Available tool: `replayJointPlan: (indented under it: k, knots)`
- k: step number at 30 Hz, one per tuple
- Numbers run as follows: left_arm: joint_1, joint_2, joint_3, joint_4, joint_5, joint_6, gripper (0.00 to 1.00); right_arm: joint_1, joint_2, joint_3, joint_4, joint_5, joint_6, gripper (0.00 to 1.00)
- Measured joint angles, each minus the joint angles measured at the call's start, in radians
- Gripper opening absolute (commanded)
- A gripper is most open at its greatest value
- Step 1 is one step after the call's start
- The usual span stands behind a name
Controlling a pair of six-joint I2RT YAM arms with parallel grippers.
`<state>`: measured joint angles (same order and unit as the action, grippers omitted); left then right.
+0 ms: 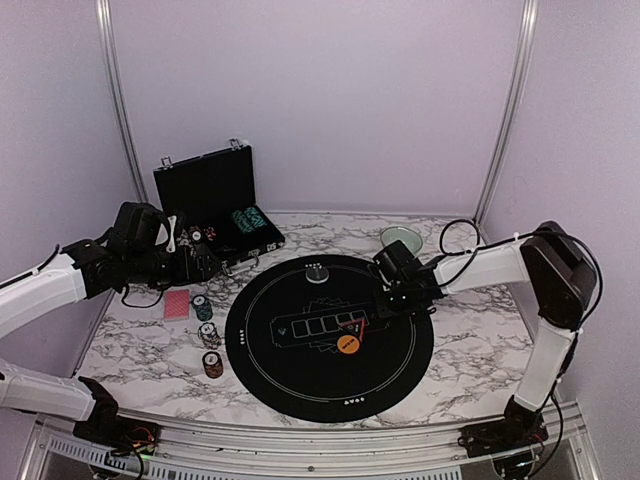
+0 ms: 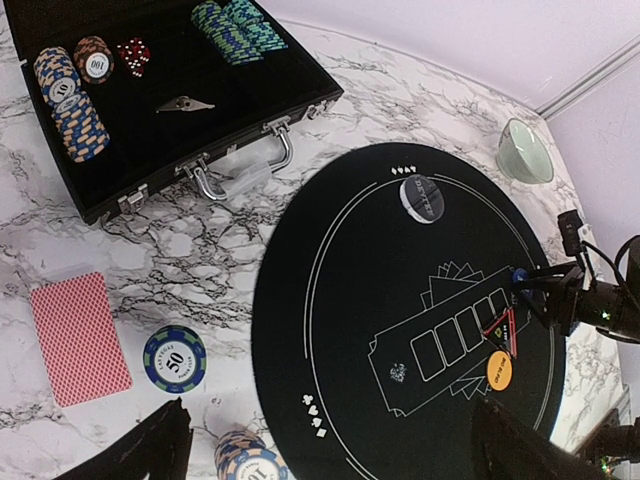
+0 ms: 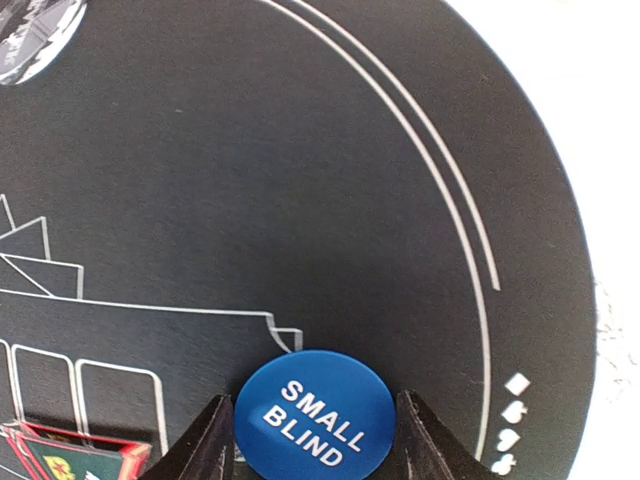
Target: Distribute texas hold em gaming equipment
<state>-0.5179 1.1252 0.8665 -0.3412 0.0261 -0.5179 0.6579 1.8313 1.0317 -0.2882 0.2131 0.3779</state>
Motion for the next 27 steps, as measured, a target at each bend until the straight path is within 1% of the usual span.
replayJointPlan:
  k: [7, 14, 18, 24, 27]
  knots:
    - [0.000, 0.000, 0.000, 0.000, 0.001, -0.006, 0.99, -0.024, -0.034, -0.042, 0.003, 0.005, 0.010, 0.55]
    - [0.000, 0.006, 0.000, 0.001, 0.009, -0.014, 0.99, -0.034, -0.043, -0.047, 0.000, 0.004, 0.010, 0.67]
    - [0.000, 0.008, 0.000, 0.002, 0.011, -0.015, 0.99, -0.036, -0.046, -0.045, -0.012, 0.005, 0.010, 0.71]
    - [0.000, 0.008, 0.000, 0.003, 0.014, -0.016, 0.99, -0.021, -0.046, -0.008, -0.097, 0.019, 0.008, 0.71]
    - [0.000, 0.009, 0.000, 0.007, 0.018, -0.016, 0.99, 0.006, -0.047, 0.019, -0.159, 0.036, 0.007, 0.71]
